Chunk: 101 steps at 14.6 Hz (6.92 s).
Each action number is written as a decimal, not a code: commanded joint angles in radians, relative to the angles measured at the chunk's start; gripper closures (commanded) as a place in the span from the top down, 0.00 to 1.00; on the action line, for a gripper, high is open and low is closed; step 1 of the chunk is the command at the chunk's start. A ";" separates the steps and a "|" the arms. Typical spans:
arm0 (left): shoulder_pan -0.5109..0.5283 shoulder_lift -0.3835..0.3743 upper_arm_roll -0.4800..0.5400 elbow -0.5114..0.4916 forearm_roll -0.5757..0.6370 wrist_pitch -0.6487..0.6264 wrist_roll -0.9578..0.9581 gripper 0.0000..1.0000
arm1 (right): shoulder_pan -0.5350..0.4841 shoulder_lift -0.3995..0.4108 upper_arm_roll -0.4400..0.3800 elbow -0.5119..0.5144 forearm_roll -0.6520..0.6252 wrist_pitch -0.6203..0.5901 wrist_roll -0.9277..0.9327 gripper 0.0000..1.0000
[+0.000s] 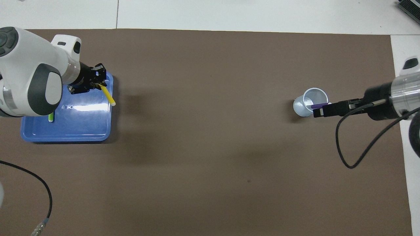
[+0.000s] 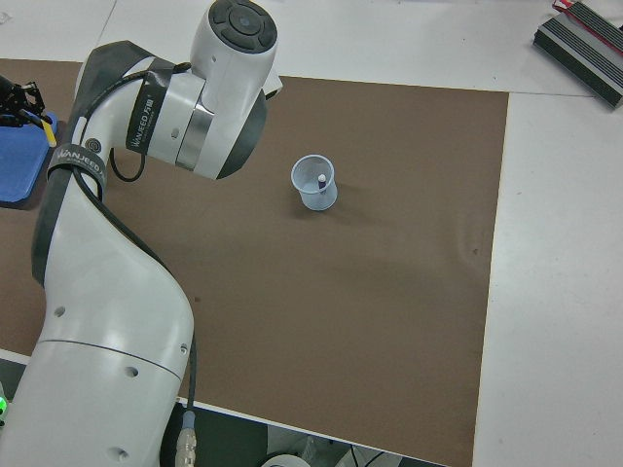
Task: Transfer and insert pens with both arms
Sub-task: 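Lift the yellow pen with the left gripper while the right gripper approaches, then grasp the yellow pen with the right gripper from the left gripper, then insert the yellow pen into the white cup with the right gripper, then release the yellow pen and withdraw the right gripper from the cup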
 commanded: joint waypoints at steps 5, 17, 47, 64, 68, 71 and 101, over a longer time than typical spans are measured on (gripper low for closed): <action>-0.144 -0.019 0.013 0.016 -0.176 0.029 -0.327 0.00 | 0.112 -0.009 0.000 -0.103 0.245 0.246 0.166 1.00; -0.260 -0.029 -0.110 0.022 -0.253 0.228 -0.749 0.00 | 0.245 0.051 0.000 -0.186 0.346 0.497 0.158 1.00; -0.331 -0.029 -0.111 0.008 -0.250 0.323 -0.781 0.00 | 0.201 0.040 -0.005 -0.185 0.328 0.431 0.048 0.29; -0.273 -0.071 -0.101 0.008 -0.244 0.193 -0.772 0.69 | 0.111 0.062 -0.008 -0.087 0.092 0.315 0.032 0.00; -0.205 -0.076 -0.099 0.008 -0.238 0.136 -0.768 0.69 | 0.039 0.080 -0.008 -0.013 -0.211 0.183 0.029 0.00; -0.147 -0.079 -0.096 0.011 -0.233 0.106 -0.714 0.69 | 0.017 0.082 -0.006 -0.004 -0.429 0.150 0.020 0.00; 0.405 -0.124 -0.087 -0.004 0.112 -0.168 0.781 1.00 | -0.075 0.167 -0.006 0.071 -0.637 0.071 0.021 1.00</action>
